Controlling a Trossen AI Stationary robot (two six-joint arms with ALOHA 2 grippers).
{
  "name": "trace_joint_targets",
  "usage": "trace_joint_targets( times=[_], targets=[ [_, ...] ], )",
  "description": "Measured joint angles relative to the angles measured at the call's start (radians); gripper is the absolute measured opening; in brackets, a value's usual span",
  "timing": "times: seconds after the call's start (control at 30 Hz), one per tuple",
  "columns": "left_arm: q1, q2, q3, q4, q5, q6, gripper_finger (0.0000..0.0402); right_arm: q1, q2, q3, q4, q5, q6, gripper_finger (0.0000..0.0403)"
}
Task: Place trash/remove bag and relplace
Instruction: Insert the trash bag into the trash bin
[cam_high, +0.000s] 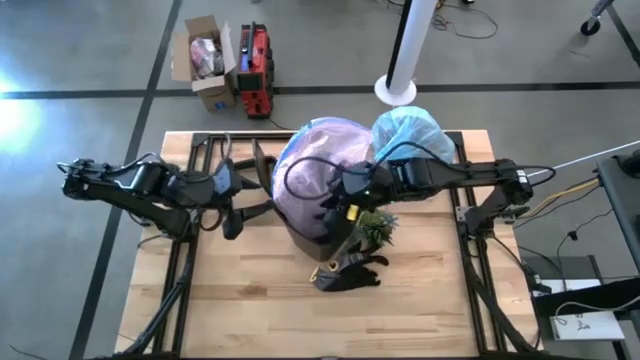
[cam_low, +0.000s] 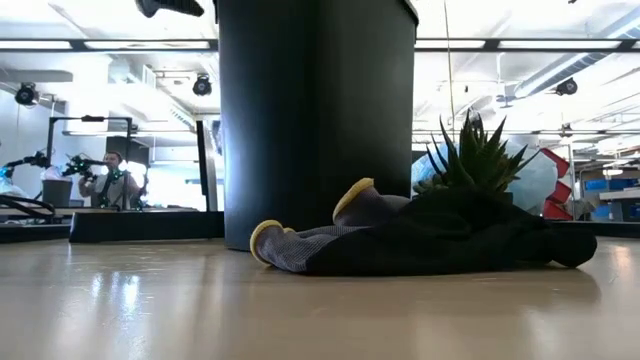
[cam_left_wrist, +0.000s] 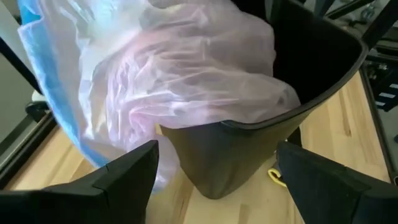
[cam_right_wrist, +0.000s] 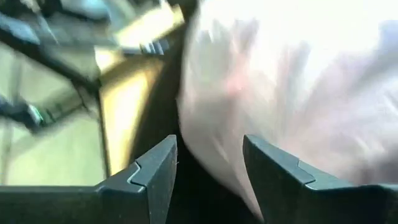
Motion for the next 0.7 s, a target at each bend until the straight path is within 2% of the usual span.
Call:
trace_joint_targets(
  times=[0.1, 0.23, 0.43, 0.7],
  targets=[
    [0.005, -0.026, 0.007, 0.001, 0.0, 0.024, 0.0311, -0.01, 0.023, 0.001, 0.117, 0.058, 0.051, 0.0166],
    [0.006, -0.057, 0.042, 0.007, -0.003, 0.072, 0.0311, -0.033, 0.087, -0.001, 0.125, 0.146, 0.143, 0.0155],
    [0.006, -0.095, 0.088, 0.041, -0.018, 0.149, 0.0311, -0.054, 0.194, -0.001, 0.043, 0.136, 0.231, 0.0144],
    [0.006, -0.133, 0.082, 0.062, -0.064, 0.201, 0.0311, -0.051, 0.302, -0.001, -0.095, 0.117, 0.233, 0.0144]
  ],
)
